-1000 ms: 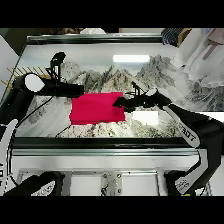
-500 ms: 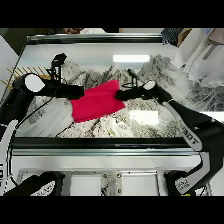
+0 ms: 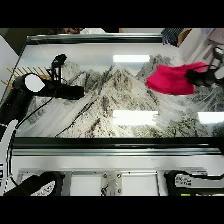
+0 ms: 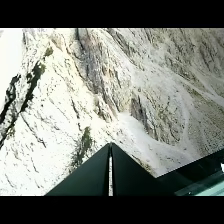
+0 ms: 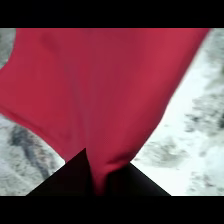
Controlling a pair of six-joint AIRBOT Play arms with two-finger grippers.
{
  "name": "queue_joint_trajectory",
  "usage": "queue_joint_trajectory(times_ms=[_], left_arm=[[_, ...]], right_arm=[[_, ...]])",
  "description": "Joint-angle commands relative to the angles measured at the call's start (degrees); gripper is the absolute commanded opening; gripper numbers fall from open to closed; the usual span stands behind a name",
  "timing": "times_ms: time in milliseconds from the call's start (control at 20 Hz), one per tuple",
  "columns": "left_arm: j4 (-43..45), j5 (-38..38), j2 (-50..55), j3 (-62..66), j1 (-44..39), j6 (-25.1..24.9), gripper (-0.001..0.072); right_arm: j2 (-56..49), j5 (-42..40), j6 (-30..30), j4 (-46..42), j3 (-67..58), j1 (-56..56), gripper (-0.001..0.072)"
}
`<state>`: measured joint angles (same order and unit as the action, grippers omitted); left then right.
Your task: Fold the clothes and pants, and hang the long-sleeved shirts on hangers.
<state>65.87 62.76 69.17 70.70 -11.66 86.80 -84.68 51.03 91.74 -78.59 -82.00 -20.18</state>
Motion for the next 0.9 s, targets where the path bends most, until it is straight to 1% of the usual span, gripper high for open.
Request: queue_joint_trajectory(times_ms=[0, 100, 250, 350, 500, 750, 800, 850], left_arm=[[0.0, 0.0, 0.0, 0.0, 0.0, 0.7, 0.0008], [0.0, 0.0, 0.0, 0.0, 0.0, 0.7, 0.0008], [0.1, 0.2, 0.0, 0.0, 0.0, 0.7, 0.0008], [0.1, 0.2, 0.0, 0.0, 0.0, 0.6, 0.0008], [0.1, 0.1, 0.0, 0.0, 0.0, 0.6, 0.0008], [0.1, 0.3, 0.0, 0.0, 0.0, 0.6, 0.0008], [0.1, 0.3, 0.0, 0.0, 0.0, 0.6, 0.0008], [0.1, 0.3, 0.0, 0.0, 0.0, 0.6, 0.0008]], right_arm=[[1.4, 6.8, 4.3, -4.6, 2.0, -7.6, 0.0013], [1.6, 8.8, 4.3, -6.3, 5.0, -7.5, 0.0013], [3.2, 12.4, 4.4, -6.3, 9.9, -7.1, 0.0013], [5.8, 14.0, 6.4, -6.3, 14.3, -6.9, 0.0014], [11.2, 13.9, 10.6, -7.4, 22.8, -6.4, 0.0015], [17.8, 14.1, 11.2, -7.7, 33.2, -6.2, 0.0026], [18.6, 14.7, 11.1, -7.7, 34.1, -6.1, 0.0079], [19.1, 15.6, 11.2, -7.5, 34.6, -6.1, 0.0312]])
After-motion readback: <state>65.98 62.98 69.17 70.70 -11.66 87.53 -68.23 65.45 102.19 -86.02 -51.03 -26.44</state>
